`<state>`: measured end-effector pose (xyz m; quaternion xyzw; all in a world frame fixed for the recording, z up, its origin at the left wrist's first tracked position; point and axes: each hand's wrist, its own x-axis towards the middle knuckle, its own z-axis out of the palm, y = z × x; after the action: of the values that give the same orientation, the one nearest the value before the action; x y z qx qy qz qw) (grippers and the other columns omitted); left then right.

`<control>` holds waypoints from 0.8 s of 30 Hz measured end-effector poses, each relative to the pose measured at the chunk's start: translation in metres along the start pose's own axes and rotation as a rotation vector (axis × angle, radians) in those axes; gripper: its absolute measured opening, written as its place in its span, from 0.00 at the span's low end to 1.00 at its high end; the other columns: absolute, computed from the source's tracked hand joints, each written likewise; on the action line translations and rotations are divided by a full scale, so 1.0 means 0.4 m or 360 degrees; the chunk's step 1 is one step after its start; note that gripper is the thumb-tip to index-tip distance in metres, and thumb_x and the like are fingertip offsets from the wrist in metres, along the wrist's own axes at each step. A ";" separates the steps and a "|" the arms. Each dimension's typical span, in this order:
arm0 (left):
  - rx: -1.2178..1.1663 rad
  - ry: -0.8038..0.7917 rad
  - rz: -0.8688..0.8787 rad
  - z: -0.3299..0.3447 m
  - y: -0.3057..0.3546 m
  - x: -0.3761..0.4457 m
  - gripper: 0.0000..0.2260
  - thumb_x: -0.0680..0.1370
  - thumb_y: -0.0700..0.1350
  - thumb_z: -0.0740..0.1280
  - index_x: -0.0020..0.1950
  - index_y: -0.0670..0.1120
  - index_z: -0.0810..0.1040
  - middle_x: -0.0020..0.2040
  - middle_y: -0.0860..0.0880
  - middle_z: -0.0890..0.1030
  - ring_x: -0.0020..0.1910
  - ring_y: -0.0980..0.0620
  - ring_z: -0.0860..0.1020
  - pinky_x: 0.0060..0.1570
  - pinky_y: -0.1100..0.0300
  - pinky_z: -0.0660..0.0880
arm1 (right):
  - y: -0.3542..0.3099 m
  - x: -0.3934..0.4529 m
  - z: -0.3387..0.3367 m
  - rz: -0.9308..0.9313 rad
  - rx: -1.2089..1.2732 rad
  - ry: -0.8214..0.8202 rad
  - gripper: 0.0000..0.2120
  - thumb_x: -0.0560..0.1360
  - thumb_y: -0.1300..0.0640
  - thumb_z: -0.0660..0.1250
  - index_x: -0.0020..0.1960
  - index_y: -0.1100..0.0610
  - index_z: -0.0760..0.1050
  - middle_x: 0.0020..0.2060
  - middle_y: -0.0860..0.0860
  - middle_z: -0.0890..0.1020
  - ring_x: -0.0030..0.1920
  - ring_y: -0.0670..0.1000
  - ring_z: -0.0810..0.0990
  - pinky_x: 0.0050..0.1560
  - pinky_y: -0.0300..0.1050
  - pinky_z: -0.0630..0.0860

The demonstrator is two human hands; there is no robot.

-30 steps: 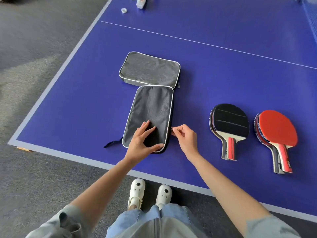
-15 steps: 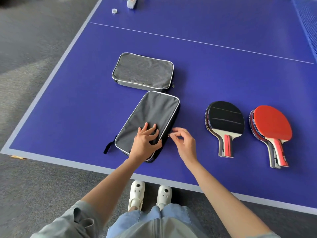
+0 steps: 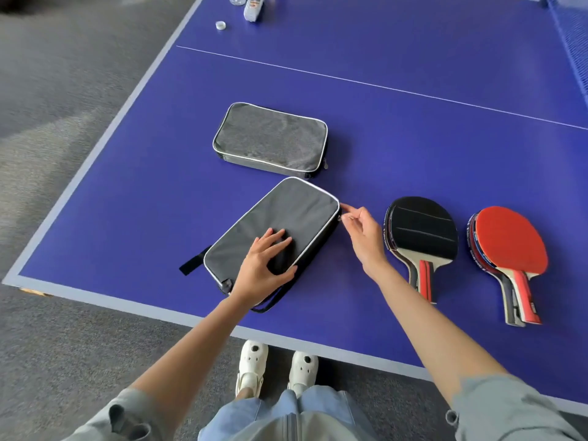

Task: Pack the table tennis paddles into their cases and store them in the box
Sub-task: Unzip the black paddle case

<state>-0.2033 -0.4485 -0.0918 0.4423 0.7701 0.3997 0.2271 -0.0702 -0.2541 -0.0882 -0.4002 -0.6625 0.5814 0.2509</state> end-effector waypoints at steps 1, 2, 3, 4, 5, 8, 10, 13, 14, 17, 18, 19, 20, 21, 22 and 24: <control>0.0061 0.0004 -0.0009 0.013 0.010 0.012 0.25 0.70 0.47 0.74 0.66 0.48 0.75 0.71 0.51 0.70 0.75 0.49 0.60 0.74 0.48 0.54 | 0.007 -0.019 0.000 0.0013 -0.0011 0.0023 0.07 0.78 0.62 0.63 0.43 0.64 0.69 0.59 0.49 0.80 0.54 0.36 0.79 0.53 0.28 0.72; 0.0145 -0.0001 -0.0014 0.028 0.020 0.025 0.26 0.70 0.49 0.74 0.67 0.48 0.75 0.71 0.51 0.69 0.75 0.48 0.59 0.74 0.47 0.53 | 0.016 -0.040 0.000 0.0030 -0.0026 0.0044 0.06 0.78 0.62 0.63 0.43 0.64 0.70 0.58 0.48 0.80 0.53 0.35 0.79 0.52 0.27 0.72; 0.0225 -0.0008 -0.0021 0.043 0.030 0.039 0.26 0.70 0.50 0.74 0.67 0.49 0.74 0.72 0.50 0.68 0.75 0.47 0.58 0.74 0.46 0.52 | 0.025 -0.062 0.001 0.0049 -0.0037 0.0069 0.05 0.78 0.62 0.64 0.43 0.63 0.71 0.56 0.47 0.80 0.51 0.34 0.79 0.50 0.26 0.72; 0.0283 -0.0014 -0.0036 0.057 0.040 0.053 0.26 0.70 0.52 0.73 0.67 0.49 0.74 0.72 0.50 0.68 0.75 0.46 0.58 0.74 0.44 0.51 | 0.032 -0.083 0.002 0.0063 -0.0037 0.0098 0.05 0.77 0.62 0.64 0.43 0.61 0.72 0.55 0.45 0.80 0.49 0.34 0.79 0.49 0.25 0.72; 0.0319 -0.0019 -0.0047 0.070 0.050 0.066 0.26 0.71 0.53 0.73 0.68 0.50 0.73 0.72 0.51 0.68 0.75 0.46 0.57 0.74 0.43 0.50 | 0.039 -0.104 0.005 0.0068 -0.0029 0.0129 0.04 0.77 0.63 0.65 0.43 0.60 0.73 0.54 0.44 0.81 0.49 0.34 0.80 0.48 0.25 0.72; 0.0372 -0.0024 0.0030 0.104 0.076 0.096 0.23 0.71 0.54 0.72 0.65 0.50 0.76 0.71 0.51 0.71 0.74 0.44 0.60 0.72 0.41 0.53 | 0.057 -0.153 0.020 0.0051 0.0023 0.0196 0.03 0.76 0.64 0.66 0.45 0.58 0.76 0.51 0.43 0.82 0.50 0.36 0.81 0.50 0.28 0.74; 0.0349 -0.0010 0.0102 0.119 0.085 0.107 0.20 0.72 0.52 0.72 0.61 0.47 0.79 0.68 0.51 0.74 0.73 0.44 0.64 0.70 0.41 0.57 | 0.066 -0.173 0.029 0.0044 0.0069 0.0231 0.01 0.75 0.65 0.67 0.46 0.61 0.77 0.51 0.45 0.82 0.52 0.39 0.81 0.51 0.30 0.76; 0.0290 -0.0012 0.0177 0.128 0.081 0.104 0.15 0.74 0.50 0.71 0.58 0.44 0.81 0.64 0.52 0.77 0.72 0.44 0.65 0.71 0.45 0.55 | 0.073 -0.177 0.029 0.0063 0.0138 0.0267 0.01 0.75 0.65 0.67 0.46 0.62 0.77 0.51 0.48 0.83 0.52 0.42 0.82 0.52 0.33 0.77; 0.0295 -0.0026 0.0214 0.128 0.077 0.100 0.15 0.75 0.49 0.70 0.58 0.43 0.81 0.64 0.52 0.78 0.72 0.44 0.65 0.71 0.45 0.54 | 0.073 -0.174 0.027 0.0071 0.0141 0.0261 0.01 0.75 0.65 0.68 0.46 0.62 0.78 0.51 0.50 0.83 0.52 0.42 0.82 0.52 0.33 0.77; 0.0295 -0.0060 0.0292 0.120 0.068 0.088 0.13 0.76 0.47 0.69 0.56 0.42 0.82 0.61 0.53 0.80 0.72 0.43 0.66 0.71 0.45 0.54 | 0.076 -0.158 0.014 0.0093 0.0140 0.0236 0.02 0.75 0.63 0.67 0.45 0.59 0.78 0.49 0.49 0.84 0.49 0.42 0.82 0.50 0.33 0.77; 0.0300 -0.0064 0.0323 0.116 0.067 0.085 0.12 0.76 0.47 0.69 0.55 0.42 0.82 0.60 0.53 0.81 0.71 0.43 0.67 0.70 0.43 0.55 | 0.076 -0.150 0.010 0.0090 0.0134 0.0221 0.02 0.75 0.63 0.67 0.45 0.58 0.78 0.48 0.49 0.84 0.49 0.43 0.82 0.50 0.33 0.77; 0.0310 -0.0074 0.0349 0.111 0.066 0.083 0.12 0.76 0.46 0.69 0.55 0.42 0.82 0.59 0.52 0.81 0.70 0.42 0.68 0.70 0.42 0.56 | 0.077 -0.141 0.006 0.0087 0.0127 0.0200 0.03 0.76 0.63 0.67 0.45 0.58 0.78 0.48 0.48 0.84 0.50 0.43 0.82 0.50 0.33 0.77; 0.0319 -0.0092 0.0360 0.107 0.065 0.080 0.11 0.76 0.46 0.69 0.54 0.42 0.82 0.58 0.52 0.81 0.70 0.42 0.68 0.70 0.41 0.57 | 0.078 -0.129 0.004 0.0091 0.0124 0.0180 0.03 0.76 0.63 0.67 0.45 0.58 0.78 0.49 0.48 0.84 0.50 0.43 0.82 0.50 0.33 0.76; 0.0323 -0.0114 0.0360 0.103 0.064 0.078 0.11 0.76 0.46 0.69 0.54 0.42 0.82 0.58 0.52 0.82 0.70 0.42 0.68 0.70 0.40 0.58 | 0.079 -0.117 0.002 0.0105 0.0121 0.0165 0.02 0.76 0.62 0.67 0.45 0.59 0.78 0.49 0.48 0.84 0.50 0.44 0.82 0.50 0.33 0.76; 0.0327 -0.0135 0.0358 0.099 0.062 0.075 0.11 0.76 0.46 0.68 0.55 0.42 0.82 0.58 0.53 0.82 0.70 0.43 0.68 0.70 0.39 0.59 | 0.079 -0.103 0.003 0.0124 0.0120 0.0152 0.03 0.76 0.62 0.67 0.45 0.60 0.78 0.48 0.48 0.84 0.50 0.44 0.82 0.50 0.33 0.76; 0.0354 -0.0171 0.0380 0.093 0.059 0.070 0.11 0.76 0.46 0.68 0.55 0.42 0.82 0.57 0.53 0.82 0.71 0.44 0.67 0.69 0.39 0.60 | 0.080 -0.072 0.006 0.0163 0.0111 0.0134 0.04 0.76 0.62 0.67 0.44 0.62 0.77 0.46 0.50 0.85 0.49 0.44 0.82 0.49 0.34 0.76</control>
<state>-0.1797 -0.4021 -0.0940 0.5739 0.7382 0.3120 0.1686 -0.0487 -0.2791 -0.1161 -0.4486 -0.6094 0.5987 0.2623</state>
